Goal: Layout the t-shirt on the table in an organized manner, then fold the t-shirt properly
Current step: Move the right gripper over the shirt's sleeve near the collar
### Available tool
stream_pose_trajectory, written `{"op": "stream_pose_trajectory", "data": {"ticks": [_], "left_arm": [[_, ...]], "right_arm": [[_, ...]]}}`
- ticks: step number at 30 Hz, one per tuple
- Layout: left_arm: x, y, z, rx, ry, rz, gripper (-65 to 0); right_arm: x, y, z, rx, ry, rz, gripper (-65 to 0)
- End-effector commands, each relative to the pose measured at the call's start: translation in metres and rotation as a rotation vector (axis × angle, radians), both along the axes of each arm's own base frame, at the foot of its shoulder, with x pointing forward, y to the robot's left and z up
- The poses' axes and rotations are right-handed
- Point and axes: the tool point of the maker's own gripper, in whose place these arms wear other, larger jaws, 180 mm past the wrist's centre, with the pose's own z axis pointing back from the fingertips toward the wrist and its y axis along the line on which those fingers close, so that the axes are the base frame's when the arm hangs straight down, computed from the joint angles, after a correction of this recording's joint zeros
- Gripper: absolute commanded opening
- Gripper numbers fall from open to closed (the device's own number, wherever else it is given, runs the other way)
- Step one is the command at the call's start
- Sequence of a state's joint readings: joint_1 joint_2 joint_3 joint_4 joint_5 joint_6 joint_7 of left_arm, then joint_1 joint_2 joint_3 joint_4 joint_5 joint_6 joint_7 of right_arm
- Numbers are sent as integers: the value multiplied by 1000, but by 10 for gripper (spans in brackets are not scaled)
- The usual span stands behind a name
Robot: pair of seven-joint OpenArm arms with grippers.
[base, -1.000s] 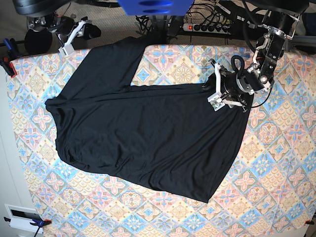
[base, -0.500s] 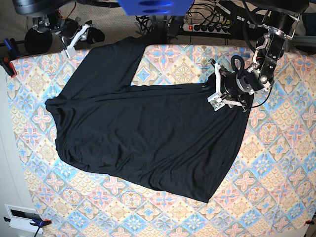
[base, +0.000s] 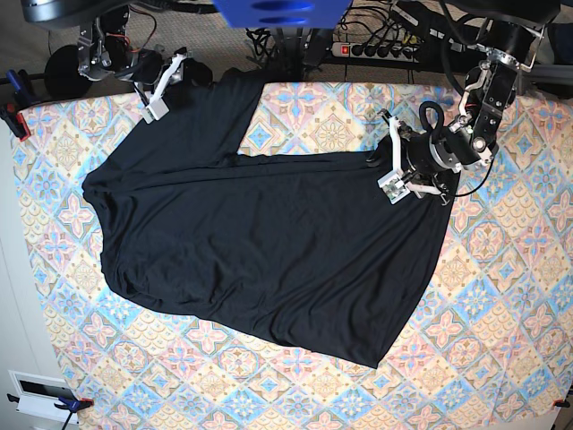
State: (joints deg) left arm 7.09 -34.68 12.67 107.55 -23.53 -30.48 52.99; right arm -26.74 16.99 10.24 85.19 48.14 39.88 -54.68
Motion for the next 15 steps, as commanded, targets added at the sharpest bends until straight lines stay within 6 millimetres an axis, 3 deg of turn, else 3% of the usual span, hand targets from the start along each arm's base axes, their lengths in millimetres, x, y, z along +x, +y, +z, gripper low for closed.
{"op": "stream_pose_trajectory", "data": {"ticks": [1,4,8,10,13,15], "left_arm": [[8,1,10,-10,-36,-3,-387],[8,1,10,-10,-36,-3,-387],[8,1,10,-11,-37,-2,-387],[8,1,10,-11,-37,-2,-387],[8,1,10,-11,-37,-2,-387],[8,1,10,-11,-37,-2,-387]], "right_arm": [[31,-9,14,-3,-111,-46,-441],[29,-21,8,-69,-105,-34,-441],[32,-19,12,-71,-120,-25,-454],[36,-16,18,-71,-143,-12,-509],[43,-12,29,-73,-186,5,-650],[45,-11,32,-77,-196,14,-648]]}}
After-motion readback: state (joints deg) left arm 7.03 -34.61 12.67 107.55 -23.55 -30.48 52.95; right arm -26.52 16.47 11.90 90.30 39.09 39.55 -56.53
